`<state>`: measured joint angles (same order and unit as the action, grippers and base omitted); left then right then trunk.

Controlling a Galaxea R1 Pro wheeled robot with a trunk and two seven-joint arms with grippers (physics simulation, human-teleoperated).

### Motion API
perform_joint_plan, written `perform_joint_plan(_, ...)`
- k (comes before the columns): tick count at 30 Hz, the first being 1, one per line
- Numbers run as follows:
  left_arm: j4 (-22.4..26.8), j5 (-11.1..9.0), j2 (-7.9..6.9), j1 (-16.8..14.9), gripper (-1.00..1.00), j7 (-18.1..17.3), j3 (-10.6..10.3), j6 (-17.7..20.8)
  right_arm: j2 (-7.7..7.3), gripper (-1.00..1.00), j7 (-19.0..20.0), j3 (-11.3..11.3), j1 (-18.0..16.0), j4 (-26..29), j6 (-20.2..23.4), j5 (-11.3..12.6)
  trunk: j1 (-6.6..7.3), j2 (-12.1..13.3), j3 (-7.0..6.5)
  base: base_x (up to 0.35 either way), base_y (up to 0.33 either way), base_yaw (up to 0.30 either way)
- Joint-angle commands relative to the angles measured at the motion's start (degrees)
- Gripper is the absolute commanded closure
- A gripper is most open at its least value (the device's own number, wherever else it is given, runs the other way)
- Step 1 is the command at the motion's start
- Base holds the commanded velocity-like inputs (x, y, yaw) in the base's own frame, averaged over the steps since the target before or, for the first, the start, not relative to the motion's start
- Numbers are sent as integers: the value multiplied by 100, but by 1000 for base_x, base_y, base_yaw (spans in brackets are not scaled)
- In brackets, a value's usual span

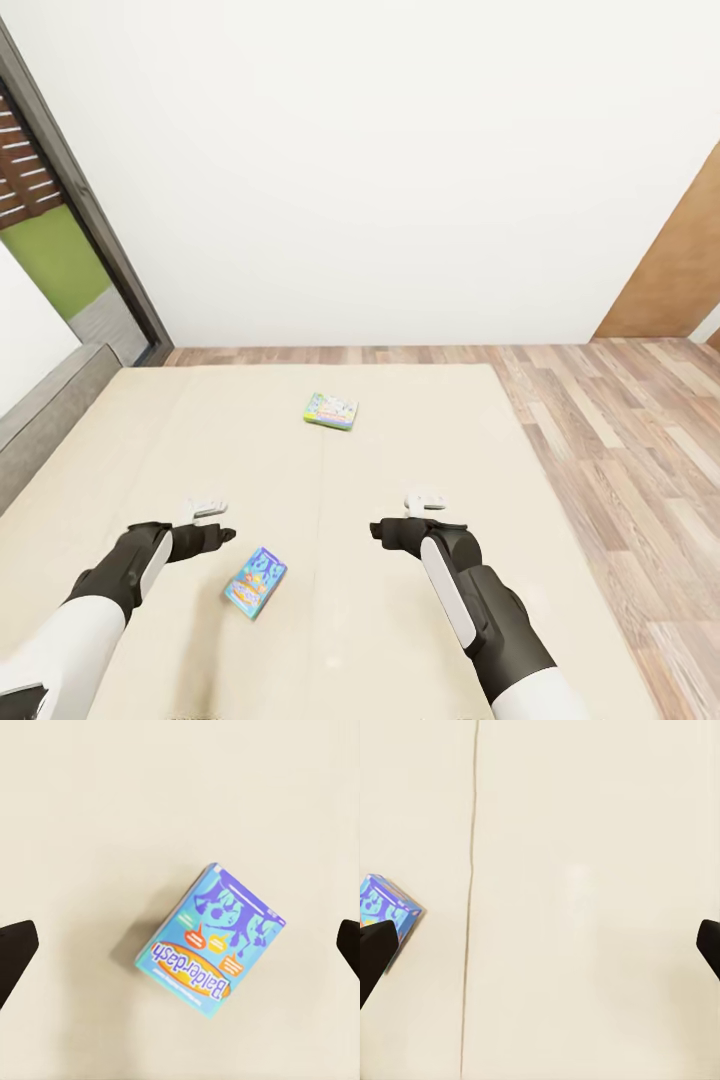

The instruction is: Put all the toys in the child's room - the three board games (two on the bed and one on the table), the two jigsaw puzzles on the table, and the tennis ball on the table - inside the toy box on the table in the child's room.

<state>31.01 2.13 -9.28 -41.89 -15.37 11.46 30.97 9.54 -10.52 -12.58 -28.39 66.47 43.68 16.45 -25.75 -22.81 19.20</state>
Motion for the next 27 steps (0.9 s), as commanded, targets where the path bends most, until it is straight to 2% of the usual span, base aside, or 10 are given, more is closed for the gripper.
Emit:
perform_joint_plan(1, 2, 24, 4, -4, -100, -33, 31, 13, -1, -100, -56, -7, -5, 6, 18, 60, -3, -11, 20, 0, 0, 0)
perform_joint_plan(10, -7, 33, 12, -4, -100, -10, 31, -66, 3, -100, -56, -7, -7, 7, 18, 60, -3, -11, 102, 0, 0, 0)
perform_joint_plan(19, -69, 27, 37, -4, -100, 327, 33, -523, 4, -100, -56, -13, -8, 5, 18, 56, -3, -11, 185, 0, 0, 0)
perform_joint_plan(27, -331, 35, 40, -4, -100, 397, 36, -954, 4, -100, -56, -22, -6, -74, 14, 60, -3, -11, 259, 0, 0, 0)
